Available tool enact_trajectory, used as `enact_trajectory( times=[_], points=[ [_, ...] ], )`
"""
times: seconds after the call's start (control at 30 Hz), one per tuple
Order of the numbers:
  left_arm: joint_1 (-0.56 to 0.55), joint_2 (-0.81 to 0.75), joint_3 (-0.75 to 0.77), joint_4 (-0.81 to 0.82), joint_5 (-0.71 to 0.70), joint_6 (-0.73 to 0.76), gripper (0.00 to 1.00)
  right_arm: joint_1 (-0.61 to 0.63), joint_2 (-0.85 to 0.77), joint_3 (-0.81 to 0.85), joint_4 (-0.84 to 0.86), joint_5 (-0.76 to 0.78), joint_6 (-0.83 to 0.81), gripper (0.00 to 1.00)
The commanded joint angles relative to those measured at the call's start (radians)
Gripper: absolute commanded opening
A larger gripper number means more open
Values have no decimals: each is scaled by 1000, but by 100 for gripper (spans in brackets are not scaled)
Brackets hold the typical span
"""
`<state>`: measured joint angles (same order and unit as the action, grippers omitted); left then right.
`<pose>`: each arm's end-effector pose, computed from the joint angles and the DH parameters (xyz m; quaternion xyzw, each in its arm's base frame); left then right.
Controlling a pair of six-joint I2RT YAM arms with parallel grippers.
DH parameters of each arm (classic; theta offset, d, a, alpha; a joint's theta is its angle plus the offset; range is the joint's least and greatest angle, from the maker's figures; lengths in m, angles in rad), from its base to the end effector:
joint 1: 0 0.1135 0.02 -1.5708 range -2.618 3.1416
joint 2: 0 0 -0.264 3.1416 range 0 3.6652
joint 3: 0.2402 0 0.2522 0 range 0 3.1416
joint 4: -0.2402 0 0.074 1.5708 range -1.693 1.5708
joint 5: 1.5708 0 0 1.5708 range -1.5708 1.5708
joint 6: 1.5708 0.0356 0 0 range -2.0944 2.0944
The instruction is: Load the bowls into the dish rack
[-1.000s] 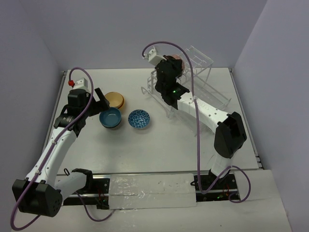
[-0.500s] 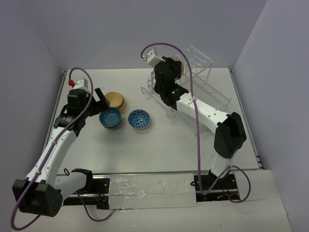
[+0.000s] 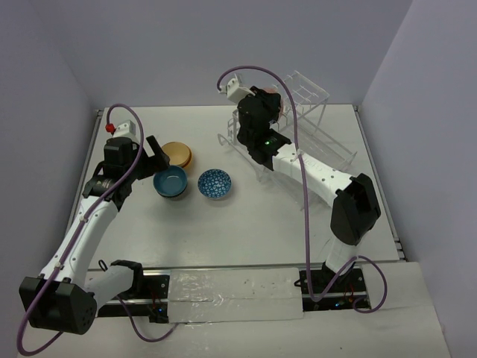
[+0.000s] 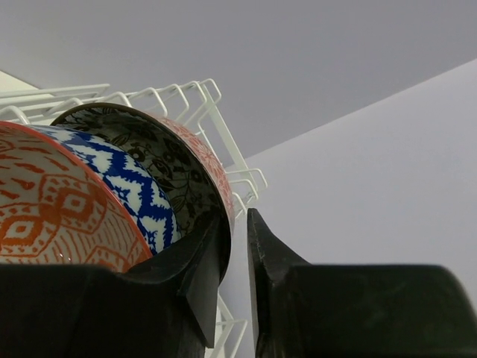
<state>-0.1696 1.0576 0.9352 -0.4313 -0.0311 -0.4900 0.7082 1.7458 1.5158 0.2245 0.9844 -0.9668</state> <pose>0.2309 -0.0384 0.3155 -0.1468 0.8610 -0.1448 0.4650 0.3321 0.2454 0.3755 -0.2412 0.6658 -0.4124 0.5731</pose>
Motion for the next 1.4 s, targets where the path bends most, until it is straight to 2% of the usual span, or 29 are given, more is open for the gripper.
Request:
enact_trajectory(
  times=[0.0,0.07,0.4,1.37],
  points=[
    [7,-1,-9,23,16,14,99,20,-32,-12,32,-16,13,29],
    [7,-2,-7,23,17,14,99,22,-38,-20,39,-16,8,33],
    [10,-1,-9,26,22,13,99,31,-81,-43,36,-27,11,35],
    [16,2,-12,31,56,10,99,88,-238,-82,-92,-85,187,42]
  ],
)
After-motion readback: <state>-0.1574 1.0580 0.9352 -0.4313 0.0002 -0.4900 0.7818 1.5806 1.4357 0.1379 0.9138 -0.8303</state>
